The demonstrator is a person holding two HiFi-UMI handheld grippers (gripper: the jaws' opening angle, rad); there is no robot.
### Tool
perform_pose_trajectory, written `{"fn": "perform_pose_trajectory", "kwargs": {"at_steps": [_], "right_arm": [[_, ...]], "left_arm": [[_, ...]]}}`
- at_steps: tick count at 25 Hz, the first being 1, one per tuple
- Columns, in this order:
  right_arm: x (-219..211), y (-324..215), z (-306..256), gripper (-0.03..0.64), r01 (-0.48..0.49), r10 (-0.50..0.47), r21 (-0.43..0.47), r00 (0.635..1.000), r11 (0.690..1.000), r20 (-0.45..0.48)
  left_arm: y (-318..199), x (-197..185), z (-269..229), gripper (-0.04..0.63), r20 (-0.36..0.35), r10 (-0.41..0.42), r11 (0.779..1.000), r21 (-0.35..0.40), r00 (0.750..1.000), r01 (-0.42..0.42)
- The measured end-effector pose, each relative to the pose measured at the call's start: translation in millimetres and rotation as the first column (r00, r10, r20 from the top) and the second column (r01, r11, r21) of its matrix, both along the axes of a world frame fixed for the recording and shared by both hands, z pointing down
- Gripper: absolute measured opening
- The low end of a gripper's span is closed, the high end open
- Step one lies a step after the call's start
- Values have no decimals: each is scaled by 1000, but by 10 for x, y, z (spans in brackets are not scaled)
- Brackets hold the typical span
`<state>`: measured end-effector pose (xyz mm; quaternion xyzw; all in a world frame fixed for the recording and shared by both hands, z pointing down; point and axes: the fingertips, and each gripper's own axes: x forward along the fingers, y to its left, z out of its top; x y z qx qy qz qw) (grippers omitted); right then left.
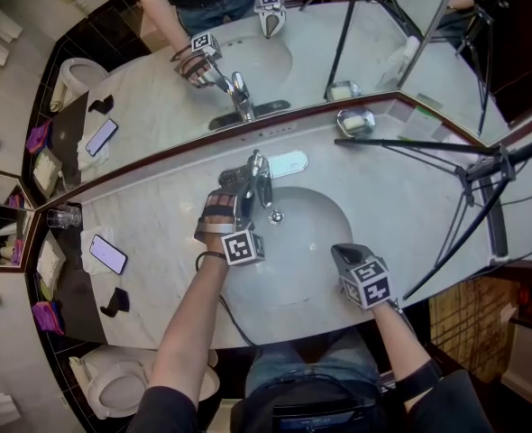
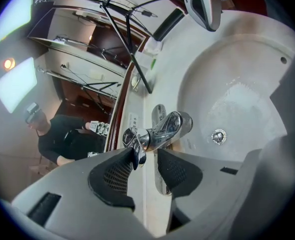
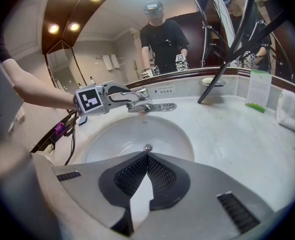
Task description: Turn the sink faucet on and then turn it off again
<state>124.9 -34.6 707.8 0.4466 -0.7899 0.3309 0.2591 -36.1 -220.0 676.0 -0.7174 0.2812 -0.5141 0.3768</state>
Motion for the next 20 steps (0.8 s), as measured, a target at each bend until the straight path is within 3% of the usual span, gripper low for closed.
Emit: {"fn": "perform_pose_trajectory", "kwargs": {"at_steps": [5, 12, 20], "right_arm": [[-2, 55, 9, 21, 0, 0, -4, 1000, 1000, -3], [-15, 82, -77, 21, 6, -6, 14, 1000, 1000, -5], [-38, 116, -266, 21, 23, -23, 48, 1000, 999, -6]], "left_arm": [[-7, 7, -3, 138, -1, -11, 1000, 9, 1000, 11], [23, 21, -42, 150, -48, -85, 995, -47, 995, 83], [510, -177, -296, 170, -86, -124, 991, -68, 988, 119]]}}
